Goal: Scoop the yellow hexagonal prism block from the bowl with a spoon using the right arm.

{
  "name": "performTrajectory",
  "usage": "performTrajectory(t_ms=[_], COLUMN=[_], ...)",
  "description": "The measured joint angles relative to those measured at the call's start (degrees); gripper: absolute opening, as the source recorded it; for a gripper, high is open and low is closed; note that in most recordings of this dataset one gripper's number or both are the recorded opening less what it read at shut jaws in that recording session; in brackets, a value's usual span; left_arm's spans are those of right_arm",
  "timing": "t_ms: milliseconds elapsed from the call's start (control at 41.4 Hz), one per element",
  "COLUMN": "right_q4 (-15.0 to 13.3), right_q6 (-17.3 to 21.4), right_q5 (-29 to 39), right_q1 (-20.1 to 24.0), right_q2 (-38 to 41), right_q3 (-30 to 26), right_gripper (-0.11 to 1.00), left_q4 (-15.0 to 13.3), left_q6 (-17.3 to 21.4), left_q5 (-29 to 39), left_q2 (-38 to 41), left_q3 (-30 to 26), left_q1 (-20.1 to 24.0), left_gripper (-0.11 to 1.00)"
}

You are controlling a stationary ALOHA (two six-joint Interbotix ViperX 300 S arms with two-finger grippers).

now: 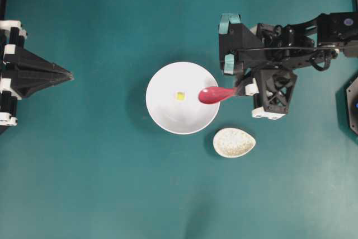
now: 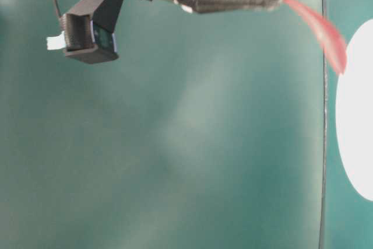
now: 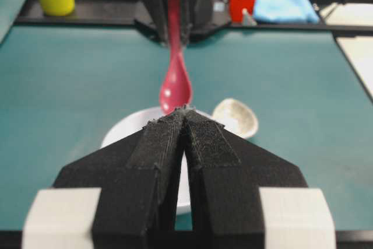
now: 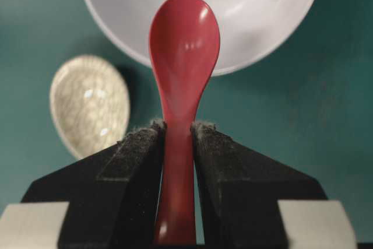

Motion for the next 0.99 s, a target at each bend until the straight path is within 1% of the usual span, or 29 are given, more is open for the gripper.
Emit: performTrajectory(t_ms=[193,508,726,992], right_q4=[-0.5,-0.8,-0.8,-1.2], right_q6=[2.5,3.3,3.3,3.3], right_q5=[2.1,2.6,5.7,11.2], right_q1=[-0.1,-0.1,-0.2,-0.4], right_q2=[-0.1,-0.1,2.4,7.8], right_q3=[0.1,-0.4,-3.2,-9.2], right_gripper=[0.25,0.25,0.25,0.25], left_q4=[0.0,0.0,0.0,0.0], left_q6=[0.0,0.0,0.0,0.0], left_q5=[0.0,0.0,-0.1,-0.1], left_q2=[0.0,0.0,0.0,0.0], left_q3=[0.0,0.0,0.0,0.0], left_q1=[-0.1,0.0,-0.1,0.0], left_gripper=[0.0,0.0,0.0,0.0])
